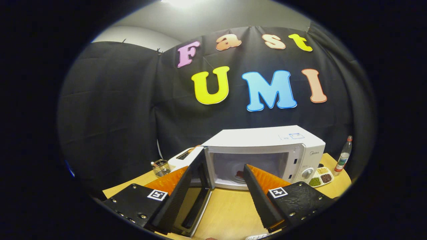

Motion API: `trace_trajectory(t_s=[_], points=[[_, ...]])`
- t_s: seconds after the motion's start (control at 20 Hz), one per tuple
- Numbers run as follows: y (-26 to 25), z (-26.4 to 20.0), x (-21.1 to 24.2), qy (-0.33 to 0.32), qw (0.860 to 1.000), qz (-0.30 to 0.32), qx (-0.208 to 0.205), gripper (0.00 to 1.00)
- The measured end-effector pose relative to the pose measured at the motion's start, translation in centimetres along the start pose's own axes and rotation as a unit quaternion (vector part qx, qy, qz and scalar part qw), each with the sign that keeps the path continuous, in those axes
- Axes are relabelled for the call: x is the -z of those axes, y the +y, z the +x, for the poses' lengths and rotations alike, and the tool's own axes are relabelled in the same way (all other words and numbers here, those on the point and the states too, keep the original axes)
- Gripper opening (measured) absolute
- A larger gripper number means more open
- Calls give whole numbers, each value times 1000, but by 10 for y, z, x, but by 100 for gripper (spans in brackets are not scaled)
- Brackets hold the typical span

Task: Open the microwave, put the food inside, and close the microwave door.

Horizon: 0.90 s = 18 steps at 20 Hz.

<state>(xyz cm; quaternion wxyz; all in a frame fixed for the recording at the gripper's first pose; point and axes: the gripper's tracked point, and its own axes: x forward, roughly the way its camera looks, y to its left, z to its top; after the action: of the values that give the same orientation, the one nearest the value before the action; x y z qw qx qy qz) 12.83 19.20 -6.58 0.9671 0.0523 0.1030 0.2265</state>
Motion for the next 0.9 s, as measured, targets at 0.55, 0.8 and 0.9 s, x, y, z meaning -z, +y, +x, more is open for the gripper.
trace_trajectory(t_s=[0.55, 0.8, 0.9], points=[[135, -50, 5, -9, 993, -11, -114, 94], [184, -59, 33, 23, 986, -12, -164, 92], [196, -64, 47, 36, 983, -16, -178, 85]])
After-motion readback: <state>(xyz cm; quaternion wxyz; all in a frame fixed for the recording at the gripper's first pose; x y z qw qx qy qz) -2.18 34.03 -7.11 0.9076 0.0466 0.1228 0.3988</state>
